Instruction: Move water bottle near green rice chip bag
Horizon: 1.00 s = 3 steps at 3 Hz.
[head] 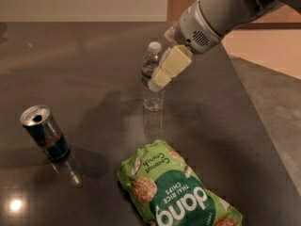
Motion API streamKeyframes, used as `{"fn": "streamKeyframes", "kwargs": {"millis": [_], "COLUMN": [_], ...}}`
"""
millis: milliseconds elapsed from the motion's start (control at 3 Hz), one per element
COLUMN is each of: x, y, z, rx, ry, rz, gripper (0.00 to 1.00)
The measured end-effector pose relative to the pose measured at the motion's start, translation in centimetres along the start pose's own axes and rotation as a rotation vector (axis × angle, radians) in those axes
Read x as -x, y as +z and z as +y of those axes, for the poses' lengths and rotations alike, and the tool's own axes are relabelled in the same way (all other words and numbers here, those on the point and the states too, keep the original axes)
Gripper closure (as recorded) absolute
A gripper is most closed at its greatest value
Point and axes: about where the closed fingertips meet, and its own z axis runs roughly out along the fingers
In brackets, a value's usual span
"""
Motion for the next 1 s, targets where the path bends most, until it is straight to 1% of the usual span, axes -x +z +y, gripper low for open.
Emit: {"fn": "streamKeyframes", "kwargs": {"millis": [333,1000], "x": [0.6,0.3], "y": [1.4,2.7], "z": [0.0,-0.4], "rx": [0.011,0.041], "ry": [0.014,0.036], "rz": [-0.019,-0.047], "gripper": [0.18,0.65]}}
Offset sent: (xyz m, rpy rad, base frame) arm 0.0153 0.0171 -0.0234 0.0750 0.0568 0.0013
